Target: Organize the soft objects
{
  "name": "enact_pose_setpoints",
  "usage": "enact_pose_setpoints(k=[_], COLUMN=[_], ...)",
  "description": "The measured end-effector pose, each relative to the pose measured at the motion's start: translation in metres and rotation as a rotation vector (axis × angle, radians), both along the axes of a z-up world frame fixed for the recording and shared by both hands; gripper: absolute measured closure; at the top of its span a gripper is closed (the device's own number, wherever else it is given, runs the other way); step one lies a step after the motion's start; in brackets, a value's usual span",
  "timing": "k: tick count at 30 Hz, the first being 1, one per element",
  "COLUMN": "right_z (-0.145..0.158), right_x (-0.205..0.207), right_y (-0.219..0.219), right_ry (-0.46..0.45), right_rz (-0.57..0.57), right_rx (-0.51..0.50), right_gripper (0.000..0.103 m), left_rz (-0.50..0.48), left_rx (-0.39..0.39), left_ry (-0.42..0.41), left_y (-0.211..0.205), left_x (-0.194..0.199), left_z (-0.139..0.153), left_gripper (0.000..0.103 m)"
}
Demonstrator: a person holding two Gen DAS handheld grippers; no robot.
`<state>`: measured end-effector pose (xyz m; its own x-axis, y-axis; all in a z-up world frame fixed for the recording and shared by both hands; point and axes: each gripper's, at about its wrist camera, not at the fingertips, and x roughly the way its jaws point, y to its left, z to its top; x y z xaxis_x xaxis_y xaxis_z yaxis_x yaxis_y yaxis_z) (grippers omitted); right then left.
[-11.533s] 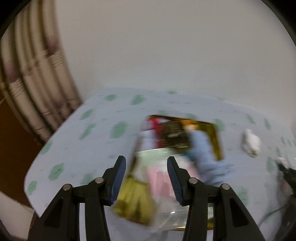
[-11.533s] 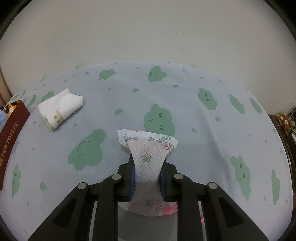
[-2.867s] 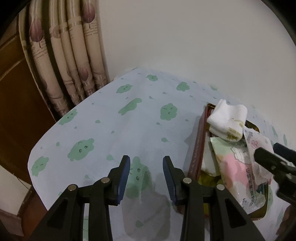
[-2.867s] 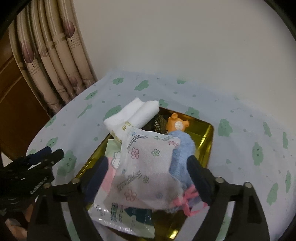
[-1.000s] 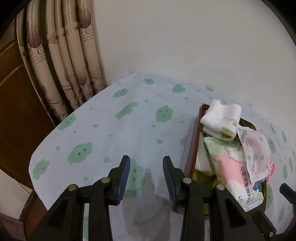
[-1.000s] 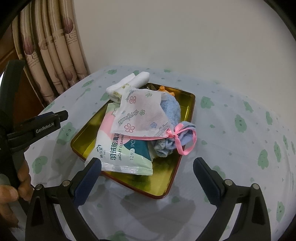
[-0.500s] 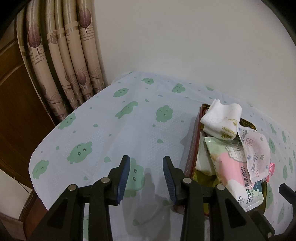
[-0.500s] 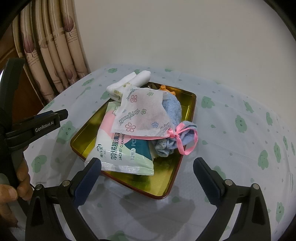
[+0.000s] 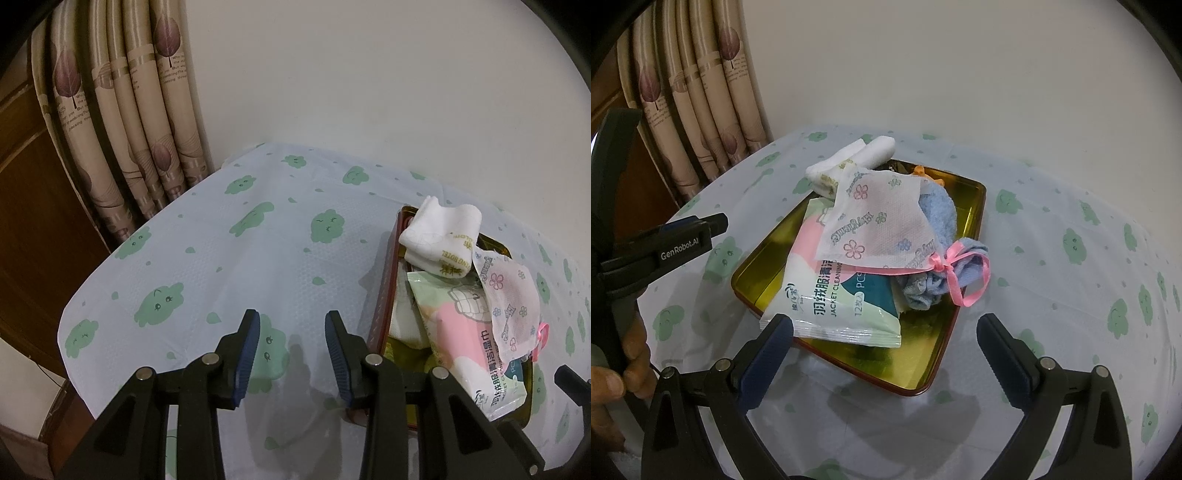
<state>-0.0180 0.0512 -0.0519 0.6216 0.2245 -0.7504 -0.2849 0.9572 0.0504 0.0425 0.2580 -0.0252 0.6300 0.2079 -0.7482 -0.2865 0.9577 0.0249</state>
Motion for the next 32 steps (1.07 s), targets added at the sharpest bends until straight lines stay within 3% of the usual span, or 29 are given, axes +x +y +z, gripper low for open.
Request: enact_pose_setpoints(k=[32], right_z=[-0.0029], right_x=[-0.0009], right_y=[0.0022], right_ry=[0.002], right_rz=[0.003], right_rx=[-0.007], right_gripper=[0.004], left_rz=[-0.027], left_rx=[0.012], left_ry=[-0.013], left_y=[-0.0036], left_x=[-0.0007], left_z=[0.0024], left_gripper=[0.066])
